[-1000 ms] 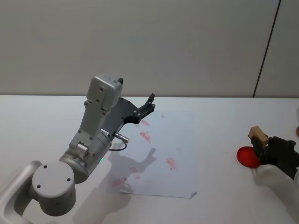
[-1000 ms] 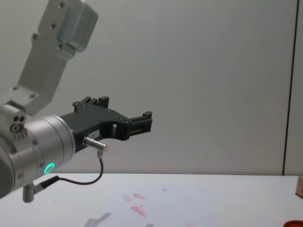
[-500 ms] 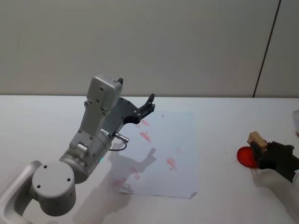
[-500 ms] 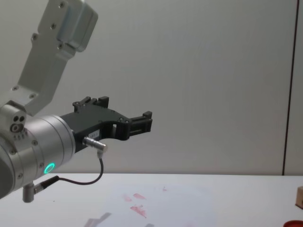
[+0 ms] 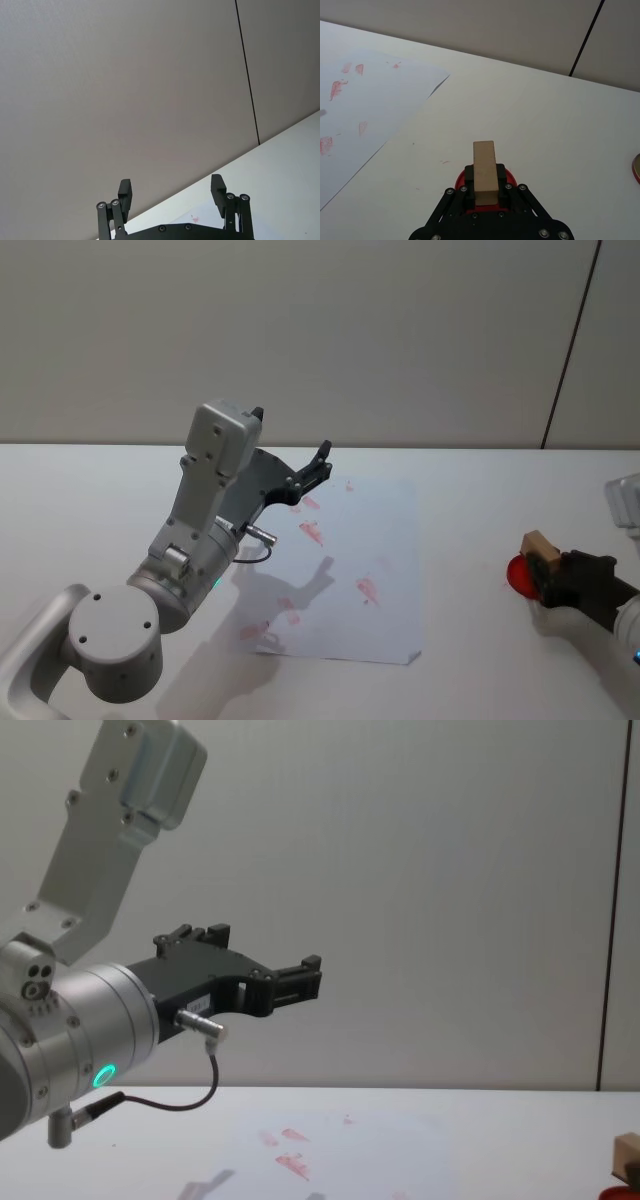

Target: Use the one hand to pick up the stamp and affix it onto the A4 paper.

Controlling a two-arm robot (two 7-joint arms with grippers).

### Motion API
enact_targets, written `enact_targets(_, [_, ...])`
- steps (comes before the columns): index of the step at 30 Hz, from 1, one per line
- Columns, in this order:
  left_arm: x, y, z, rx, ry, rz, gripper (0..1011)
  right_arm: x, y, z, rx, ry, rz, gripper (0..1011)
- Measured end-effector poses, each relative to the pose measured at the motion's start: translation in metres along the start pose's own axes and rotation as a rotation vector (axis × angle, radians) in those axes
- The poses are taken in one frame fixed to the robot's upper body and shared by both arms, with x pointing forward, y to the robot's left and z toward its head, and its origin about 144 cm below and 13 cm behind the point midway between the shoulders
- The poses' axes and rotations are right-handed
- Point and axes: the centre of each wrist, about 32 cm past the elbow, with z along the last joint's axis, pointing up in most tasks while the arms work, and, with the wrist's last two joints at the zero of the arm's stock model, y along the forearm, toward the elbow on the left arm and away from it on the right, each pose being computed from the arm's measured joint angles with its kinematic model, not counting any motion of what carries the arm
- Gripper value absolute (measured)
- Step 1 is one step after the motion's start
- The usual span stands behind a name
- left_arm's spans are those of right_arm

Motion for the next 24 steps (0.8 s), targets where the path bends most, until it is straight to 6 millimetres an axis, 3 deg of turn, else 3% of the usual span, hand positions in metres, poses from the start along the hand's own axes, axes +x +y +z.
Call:
enact_targets(6, [0.0000,0.0000,0.0000,0.000,0.000,0.000,1003,-0.0008,0.0026,0.0002,-0.011,-0.003,0.001,262])
enact_targets(10, [0.0000,0.0000,0.0000,0.000,0.000,0.000,1003,-0.0012,0.0038,0.0002,-0.016,-0.004,0.002,423])
enact_targets(13, [0.0000,0.0000,0.0000,0.000,0.000,0.000,1003,-0.0015,0.0044,0.0001,-0.019,-0.005,0.002,481])
enact_targets(17, [0.0000,0.0000,0.0000,0.000,0.000,0.000,1003,-0.0016,0.0050,0.0002,-0.022,-0.006,0.002,642])
enact_targets(24, [0.0000,0.0000,0.0000,0.000,0.000,0.000,1002,-0.0017,0.0057,0.0002,-0.024,-0.006,0.002,838])
